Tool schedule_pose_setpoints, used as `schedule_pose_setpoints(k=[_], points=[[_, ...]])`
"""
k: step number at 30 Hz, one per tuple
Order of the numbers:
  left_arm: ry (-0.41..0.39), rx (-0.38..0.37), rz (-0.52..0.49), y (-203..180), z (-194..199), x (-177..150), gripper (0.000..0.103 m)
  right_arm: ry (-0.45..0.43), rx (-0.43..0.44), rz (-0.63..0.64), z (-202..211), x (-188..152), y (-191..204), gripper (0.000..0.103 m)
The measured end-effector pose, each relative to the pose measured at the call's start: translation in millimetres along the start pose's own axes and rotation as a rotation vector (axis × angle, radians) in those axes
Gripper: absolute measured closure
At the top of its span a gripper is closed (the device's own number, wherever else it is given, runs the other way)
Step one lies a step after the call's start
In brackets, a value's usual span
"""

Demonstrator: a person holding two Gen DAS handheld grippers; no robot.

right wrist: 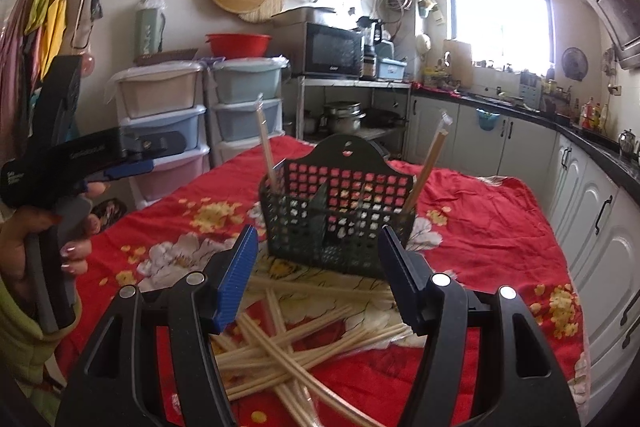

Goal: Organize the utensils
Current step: 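Reach the left tool to the chopstick pile and close it while the right tool grasps another chopstick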

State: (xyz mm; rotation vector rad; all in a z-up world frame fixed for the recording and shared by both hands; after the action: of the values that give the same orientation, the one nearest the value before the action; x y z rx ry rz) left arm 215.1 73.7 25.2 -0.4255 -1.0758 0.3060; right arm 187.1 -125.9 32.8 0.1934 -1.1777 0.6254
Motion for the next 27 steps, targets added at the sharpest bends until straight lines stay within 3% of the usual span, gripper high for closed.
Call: schedule_pose_setpoints(k=[8, 20, 27], points=[[0.051, 0.016, -0.001, 6.6, -7.8, -14.8, 0.011, 0.053, 0.061, 0.038, -5.8, -14.2, 22.7, 0.043], [0.192, 0.058, 0.045, 32.4, -31.7, -46.6, 0.011, 0.141, 0.117, 0.097, -19.3, -34.0, 46.5, 0.043], [0.285, 0.021, 0.097, 38.4, -45.6, -65.0, 0.026, 0.188, 0.144, 0.137, -30.4, -44.5, 57.8, 0.045]])
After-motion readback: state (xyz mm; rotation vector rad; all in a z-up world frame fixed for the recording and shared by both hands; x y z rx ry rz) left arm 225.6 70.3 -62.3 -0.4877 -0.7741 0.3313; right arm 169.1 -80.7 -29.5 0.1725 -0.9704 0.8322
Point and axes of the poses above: each gripper's, at about its wrist camera, not at the fingertips, and z roughly against the way its jaws point, y to its left, x to its top, the point moved 8 cm from there along -z, roughly the way its jaws point, and after that the axes turned 9 degrees about z, right-handed, at the moved point
